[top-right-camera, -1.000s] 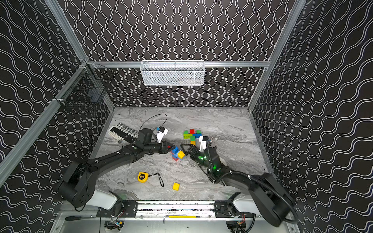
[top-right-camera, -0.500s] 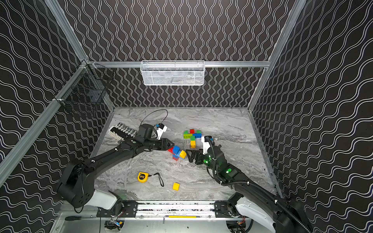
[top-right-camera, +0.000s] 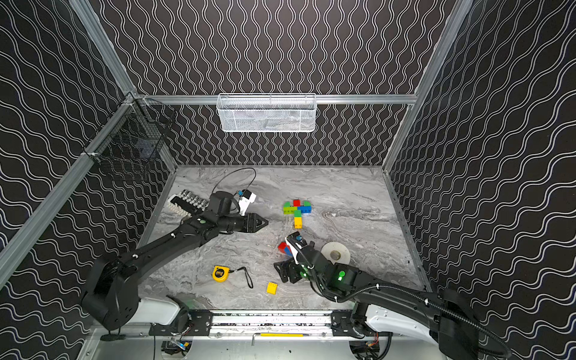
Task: Assemble a fork with lego
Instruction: Pick up the lego brick from the center of the board.
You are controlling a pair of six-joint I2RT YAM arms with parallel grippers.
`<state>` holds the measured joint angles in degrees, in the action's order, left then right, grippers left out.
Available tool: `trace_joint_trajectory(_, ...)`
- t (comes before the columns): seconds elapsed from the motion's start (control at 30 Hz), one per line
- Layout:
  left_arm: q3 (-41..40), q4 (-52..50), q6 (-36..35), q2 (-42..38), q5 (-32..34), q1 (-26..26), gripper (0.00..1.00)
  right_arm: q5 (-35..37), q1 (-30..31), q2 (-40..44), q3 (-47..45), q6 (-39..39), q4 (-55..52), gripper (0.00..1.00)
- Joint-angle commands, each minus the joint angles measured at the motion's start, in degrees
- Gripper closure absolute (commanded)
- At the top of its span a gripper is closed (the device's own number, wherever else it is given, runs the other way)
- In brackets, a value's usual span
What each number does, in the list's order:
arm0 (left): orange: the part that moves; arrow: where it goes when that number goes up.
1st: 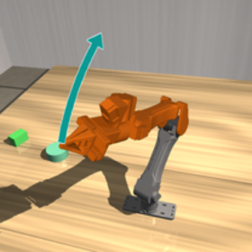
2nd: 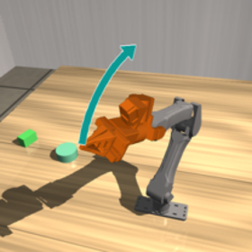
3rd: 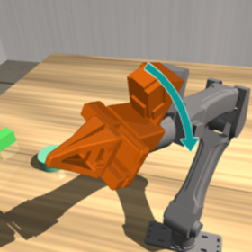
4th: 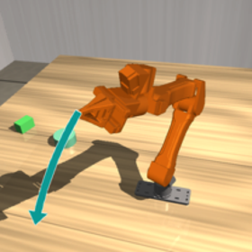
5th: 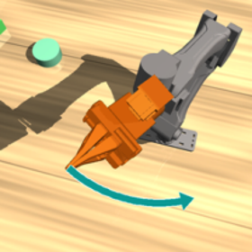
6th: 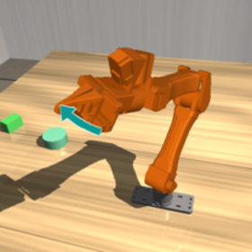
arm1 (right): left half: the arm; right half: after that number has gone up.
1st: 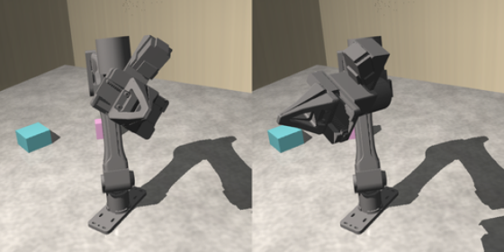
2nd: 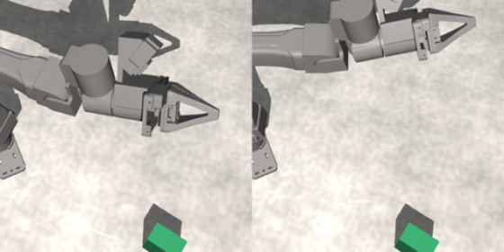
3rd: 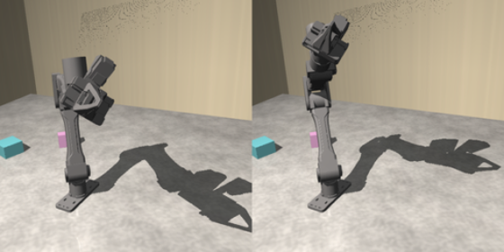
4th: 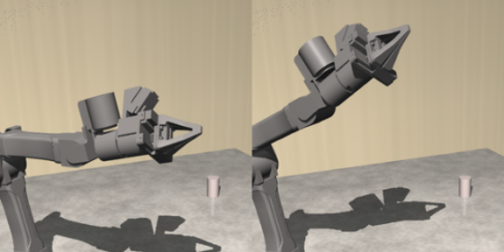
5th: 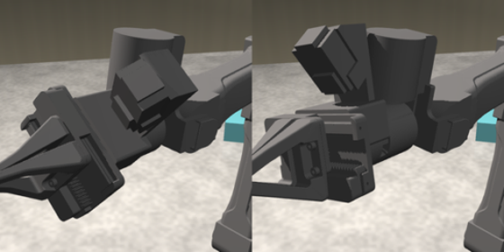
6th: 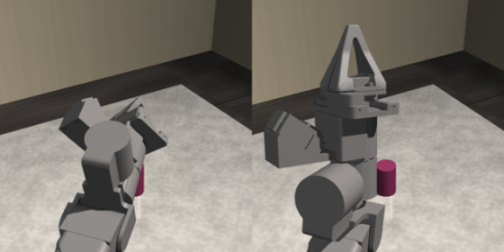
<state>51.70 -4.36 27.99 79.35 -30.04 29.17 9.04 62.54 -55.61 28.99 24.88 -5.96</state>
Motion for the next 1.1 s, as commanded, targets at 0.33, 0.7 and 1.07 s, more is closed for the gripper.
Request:
trace_joint_trajectory(0.33,-13.4,0.9,-3.6,-13.5,10.0,1.6,0.38,15.3,9.9,-3.8,4.1,6.8,-5.7,0.17)
trace_joint_trajectory(0.7,-21.8,7.9,-0.1,-16.2,9.2,4.5,0.31,3.9,12.0,-4.3,0.1,-0.2,1.4,0.12)
trace_joint_trajectory(1.07,-22.8,1.1,3.6,-18.2,18.7,4.5,0.25,19.2,18.3,-19.8,13.7,38.7,-17.4,0.18)
